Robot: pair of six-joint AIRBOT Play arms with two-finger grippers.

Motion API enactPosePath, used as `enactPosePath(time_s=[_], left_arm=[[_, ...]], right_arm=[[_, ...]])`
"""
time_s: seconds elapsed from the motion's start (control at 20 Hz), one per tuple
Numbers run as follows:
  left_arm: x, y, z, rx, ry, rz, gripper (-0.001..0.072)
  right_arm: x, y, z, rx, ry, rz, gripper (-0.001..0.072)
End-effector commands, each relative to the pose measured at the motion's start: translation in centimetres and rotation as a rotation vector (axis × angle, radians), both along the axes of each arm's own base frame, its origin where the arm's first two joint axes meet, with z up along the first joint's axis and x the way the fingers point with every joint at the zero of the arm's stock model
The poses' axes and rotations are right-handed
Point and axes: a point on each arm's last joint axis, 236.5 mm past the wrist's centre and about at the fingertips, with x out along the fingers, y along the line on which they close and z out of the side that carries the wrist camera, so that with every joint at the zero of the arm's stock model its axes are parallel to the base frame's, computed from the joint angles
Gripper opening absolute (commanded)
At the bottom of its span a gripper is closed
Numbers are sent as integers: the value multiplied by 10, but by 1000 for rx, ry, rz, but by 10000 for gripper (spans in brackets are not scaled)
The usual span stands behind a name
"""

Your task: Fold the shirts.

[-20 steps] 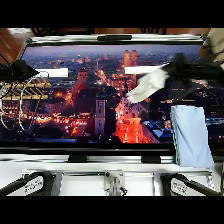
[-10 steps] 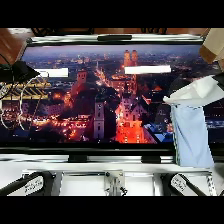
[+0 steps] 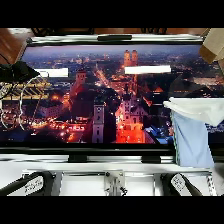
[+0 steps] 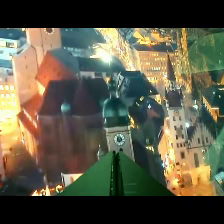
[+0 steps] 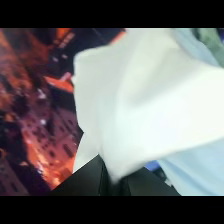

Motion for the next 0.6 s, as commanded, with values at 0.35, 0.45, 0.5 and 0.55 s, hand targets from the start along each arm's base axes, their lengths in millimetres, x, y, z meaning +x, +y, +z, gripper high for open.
enactPosePath(time_s=[0.35, 0.45, 0.5, 0.55], left_arm=[[-1, 0, -1, 20, -11, -24, 40], [-1, -1, -1, 20, -10, -26, 40], [-1, 0, -1, 20, -10, -25, 40], [-1, 0, -1, 20, -10, -25, 40]], right_arm=[[-126, -11, -50, -93, 484, -81, 70], [-159, -4, -76, -89, 600, -97, 70], [-175, 0, -91, -82, 662, -100, 70], [-187, 4, -102, -69, 709, -98, 70]])
